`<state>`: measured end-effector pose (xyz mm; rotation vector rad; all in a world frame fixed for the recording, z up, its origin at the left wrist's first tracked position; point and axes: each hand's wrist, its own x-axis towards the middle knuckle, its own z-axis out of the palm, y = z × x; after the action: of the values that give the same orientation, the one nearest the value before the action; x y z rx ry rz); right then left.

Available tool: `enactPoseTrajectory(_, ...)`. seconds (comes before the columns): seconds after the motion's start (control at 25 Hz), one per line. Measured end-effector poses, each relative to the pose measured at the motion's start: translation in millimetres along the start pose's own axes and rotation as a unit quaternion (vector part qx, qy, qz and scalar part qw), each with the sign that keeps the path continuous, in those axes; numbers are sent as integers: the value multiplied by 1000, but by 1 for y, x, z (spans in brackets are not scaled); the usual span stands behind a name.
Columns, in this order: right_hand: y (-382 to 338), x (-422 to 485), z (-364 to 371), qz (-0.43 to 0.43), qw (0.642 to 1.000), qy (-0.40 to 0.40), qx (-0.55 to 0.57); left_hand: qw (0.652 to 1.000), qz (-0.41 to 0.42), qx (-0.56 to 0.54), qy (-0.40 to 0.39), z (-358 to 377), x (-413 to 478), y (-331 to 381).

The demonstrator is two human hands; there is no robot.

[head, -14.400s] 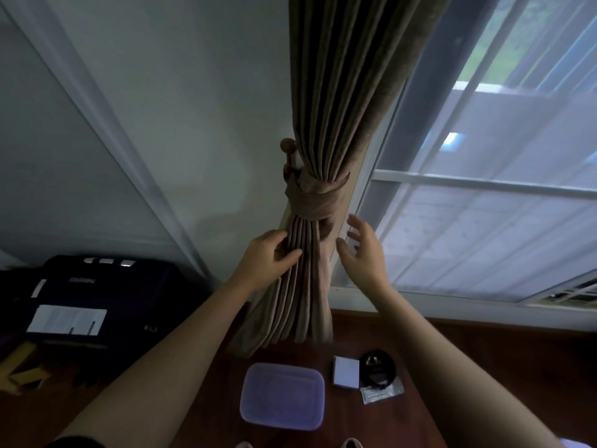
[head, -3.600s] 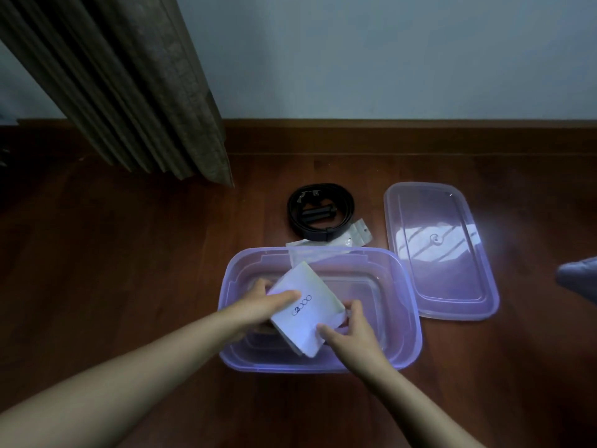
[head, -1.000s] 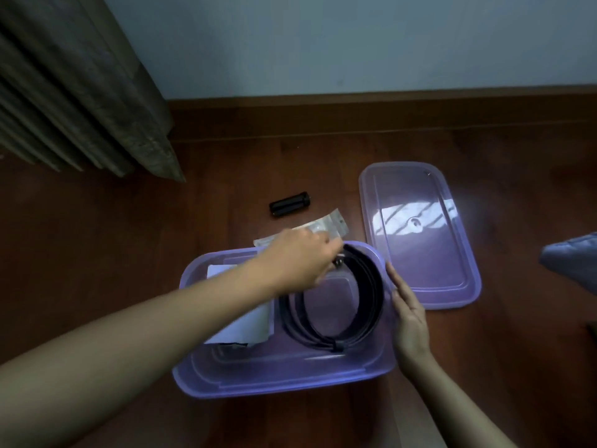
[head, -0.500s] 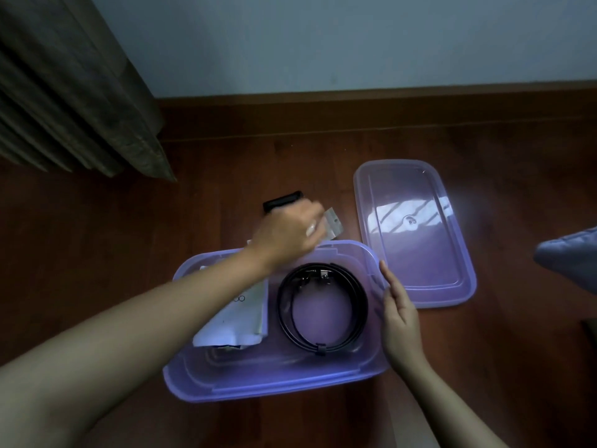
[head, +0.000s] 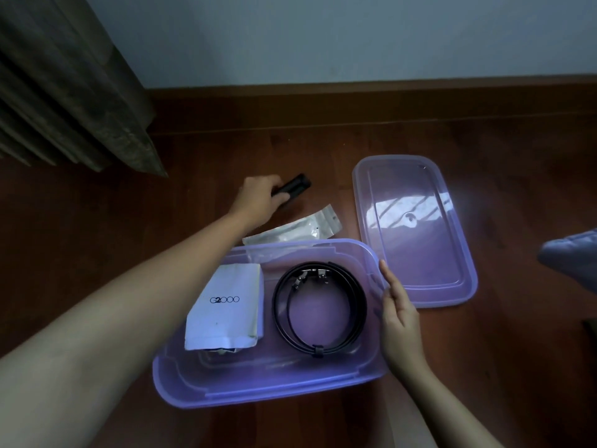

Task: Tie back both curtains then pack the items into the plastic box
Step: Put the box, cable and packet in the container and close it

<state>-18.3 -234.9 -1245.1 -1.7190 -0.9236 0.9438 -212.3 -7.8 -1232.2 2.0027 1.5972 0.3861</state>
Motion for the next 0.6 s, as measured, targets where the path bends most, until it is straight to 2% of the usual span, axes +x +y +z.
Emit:
enactPoseTrajectory(0.08,-2,0,1,-3,1000,-7,3,980,105,-168,-15,-17,-17,21)
enactPoseTrajectory(0.12,-3,1,1,-1,1000,-13,1,962,194,-186,-47,-24,-28,31)
enactPoseTrajectory(0.2,-5,1,1,5,1000,-14,-12,913,371,-112,-124,-24,-50,40)
enactPoseTrajectory(0.28,-3,1,1,-2,1000,-7,-12,866,463,-13,-189,-2,-70,36)
enactPoseTrajectory(0.36,-1,0,1,-5,1000,-2,-6,834,485,116,-235,26,-87,32)
enactPoseTrajectory(0.44,-2,-1,0,-2,1000,-2,-10,809,436,266,-291,41,-94,35)
enactPoseTrajectory(0.48,-2,-1,0,0,1000,-4,-12,804,420,285,-310,42,-96,37)
enactPoseTrajectory(0.52,-4,-1,0,-2,1000,-8,-10,812,423,258,-308,38,-94,39)
enactPoseTrajectory(0.6,-4,0,0,-5,1000,-15,-7,874,437,100,-190,27,-82,42)
